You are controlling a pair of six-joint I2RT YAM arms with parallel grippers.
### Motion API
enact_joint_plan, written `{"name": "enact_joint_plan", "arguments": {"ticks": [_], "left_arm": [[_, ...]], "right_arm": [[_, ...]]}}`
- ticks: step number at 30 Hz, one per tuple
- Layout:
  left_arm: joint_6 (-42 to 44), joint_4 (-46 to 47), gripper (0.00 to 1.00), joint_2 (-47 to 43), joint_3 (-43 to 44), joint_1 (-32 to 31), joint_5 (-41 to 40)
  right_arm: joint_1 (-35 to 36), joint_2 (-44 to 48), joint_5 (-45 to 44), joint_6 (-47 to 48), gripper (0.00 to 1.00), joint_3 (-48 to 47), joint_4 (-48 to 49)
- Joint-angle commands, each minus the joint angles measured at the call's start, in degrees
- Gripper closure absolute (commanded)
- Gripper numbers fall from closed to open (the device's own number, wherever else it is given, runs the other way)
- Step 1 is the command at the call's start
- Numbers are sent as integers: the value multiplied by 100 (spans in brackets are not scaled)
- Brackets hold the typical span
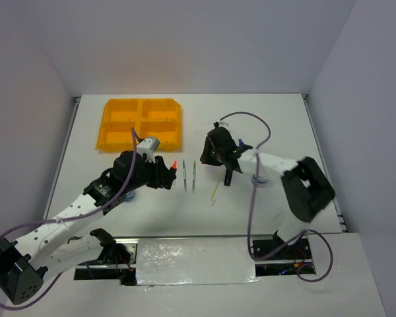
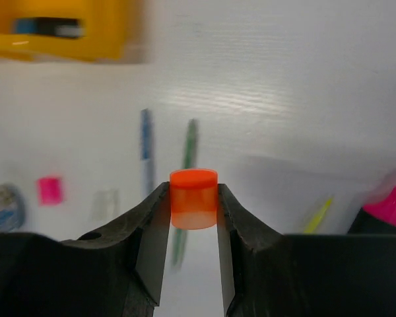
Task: Sort the stationery into containers
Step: Pick up the pen cap from the center of the board.
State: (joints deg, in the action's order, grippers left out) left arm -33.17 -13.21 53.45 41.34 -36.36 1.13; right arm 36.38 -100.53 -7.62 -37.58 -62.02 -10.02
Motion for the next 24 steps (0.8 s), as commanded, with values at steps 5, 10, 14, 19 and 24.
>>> {"name": "enact_joint_plan", "arguments": {"ticks": [5, 10, 14, 19, 24], "left_arm": [[-513, 3673, 100, -722, -872, -11, 2663], [-1278, 6079, 100, -775, -1330, -20, 3612], [-1761, 7232, 100, -512, -1357, -12, 3974], [-2386, 8290, 100, -107, -1383, -20, 4194], [-2282, 8065, 100, -98, -1304, -20, 4150]], "right_arm": [[53, 3572, 1209, 586, 77, 1840, 3609], [80, 4788, 2260, 33, 76, 2694, 5541], [141, 5096, 2738, -337, 75, 2897, 6503], [334, 5175, 3187, -426, 75, 2959, 7356], [633, 5131, 3232, -171, 75, 2801, 7234]]}}
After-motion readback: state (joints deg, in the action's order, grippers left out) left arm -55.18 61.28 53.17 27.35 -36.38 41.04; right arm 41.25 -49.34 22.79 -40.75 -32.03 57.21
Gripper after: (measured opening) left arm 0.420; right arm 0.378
